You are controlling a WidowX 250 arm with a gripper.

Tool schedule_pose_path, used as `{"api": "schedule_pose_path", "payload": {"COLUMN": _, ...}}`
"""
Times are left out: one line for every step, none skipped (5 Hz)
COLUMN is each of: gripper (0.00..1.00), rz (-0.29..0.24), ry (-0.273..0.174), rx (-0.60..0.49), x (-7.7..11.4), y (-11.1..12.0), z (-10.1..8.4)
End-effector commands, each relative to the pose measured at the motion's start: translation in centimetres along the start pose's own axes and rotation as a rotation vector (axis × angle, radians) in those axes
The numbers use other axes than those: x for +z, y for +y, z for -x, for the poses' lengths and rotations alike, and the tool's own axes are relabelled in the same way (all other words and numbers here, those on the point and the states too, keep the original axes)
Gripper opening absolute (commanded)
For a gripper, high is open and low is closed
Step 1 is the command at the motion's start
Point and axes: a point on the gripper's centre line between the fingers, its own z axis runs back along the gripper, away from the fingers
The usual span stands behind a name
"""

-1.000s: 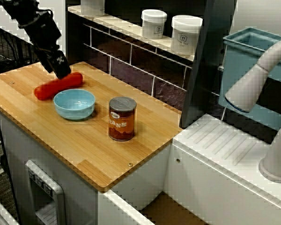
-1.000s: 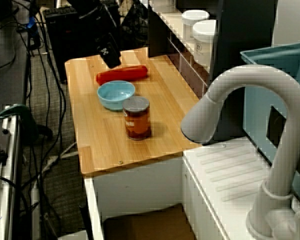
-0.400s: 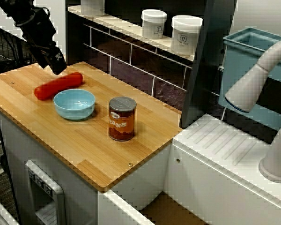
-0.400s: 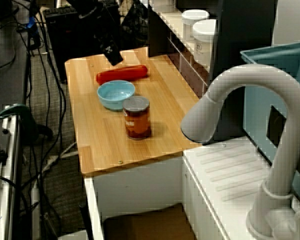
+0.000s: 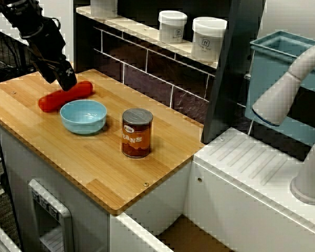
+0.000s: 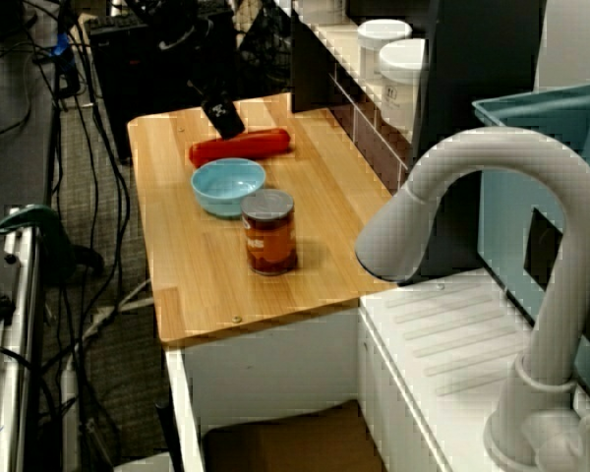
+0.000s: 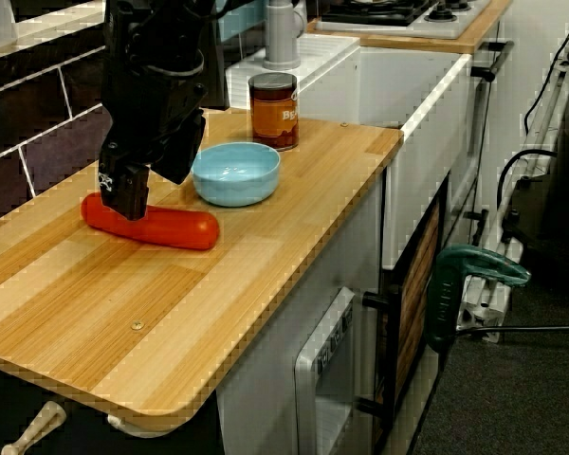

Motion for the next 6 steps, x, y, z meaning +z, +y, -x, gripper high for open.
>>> {"api": "schedule_pose_path", "payload": {"gripper": 1.00, "rz": -0.037, "ry": 0.004, "rx": -0.025, "x": -0.7, "y": -0.1, "z": 0.8}}
{"api": "schedule_pose_path", "payload": {"gripper": 1.00, "rz": -0.043, "ry": 0.017, "rx": -0.030, "x": -1.4, "y": -0.2, "z": 1.3}}
{"api": "schedule_pose_path", "payload": {"gripper": 0.00, "rz": -0.040, "ry": 0.023, "rx": -0.034, "x": -1.7, "y": -0.3, "z": 1.6}}
{"api": "schedule_pose_path", "payload": {"gripper": 0.00, "rz": -0.033, "ry": 0.026, "rx": -0.038, "x": -1.6, "y": -0.3, "z": 1.7}}
{"api": "schedule_pose_path", "payload": {"gripper": 0.00, "rz": -0.016, "ry": 0.032, "rx": -0.036, "x": -0.9, "y": -0.3, "z": 1.6}}
{"api": "schedule_pose_path", "payload": {"gripper": 0.00, "rz": 0.024, "ry": 0.021, "rx": -0.033, "x": 1.3, "y": -0.5, "z": 0.7}}
